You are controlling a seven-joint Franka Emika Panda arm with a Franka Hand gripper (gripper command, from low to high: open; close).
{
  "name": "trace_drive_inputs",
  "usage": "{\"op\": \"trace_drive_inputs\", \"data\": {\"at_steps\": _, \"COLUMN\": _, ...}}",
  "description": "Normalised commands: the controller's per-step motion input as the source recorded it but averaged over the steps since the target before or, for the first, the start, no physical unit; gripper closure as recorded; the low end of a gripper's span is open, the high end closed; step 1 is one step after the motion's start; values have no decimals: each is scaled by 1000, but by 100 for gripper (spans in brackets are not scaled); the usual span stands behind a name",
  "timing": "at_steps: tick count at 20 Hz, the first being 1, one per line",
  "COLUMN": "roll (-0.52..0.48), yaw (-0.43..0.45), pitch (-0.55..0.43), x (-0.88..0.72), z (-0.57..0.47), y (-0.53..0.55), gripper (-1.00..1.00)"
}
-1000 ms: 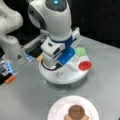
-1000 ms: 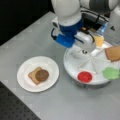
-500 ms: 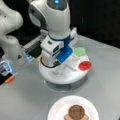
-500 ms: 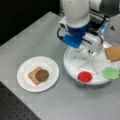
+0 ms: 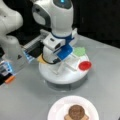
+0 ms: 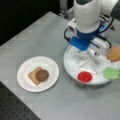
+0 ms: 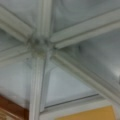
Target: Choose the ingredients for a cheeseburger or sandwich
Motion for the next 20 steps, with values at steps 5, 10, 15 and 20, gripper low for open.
{"op": "trace_drive_inputs", "data": {"at_steps": 5, "roll": -187, "yaw": 49, "pitch": -263, "x": -216, "z": -180, "y": 42, "gripper": -100}}
{"op": "trace_drive_inputs", "data": {"at_steps": 10, "roll": -188, "yaw": 50, "pitch": -244, "x": -196, "z": -216, "y": 76, "gripper": -100}}
{"op": "trace_drive_inputs", "data": {"at_steps": 15, "roll": -174, "yaw": 37, "pitch": -200, "x": -205, "z": -158, "y": 134, "gripper": -100}}
{"op": "trace_drive_inputs", "data": {"at_steps": 20, "roll": -129, "yaw": 10, "pitch": -193, "x": -185, "z": -124, "y": 112, "gripper": -100}}
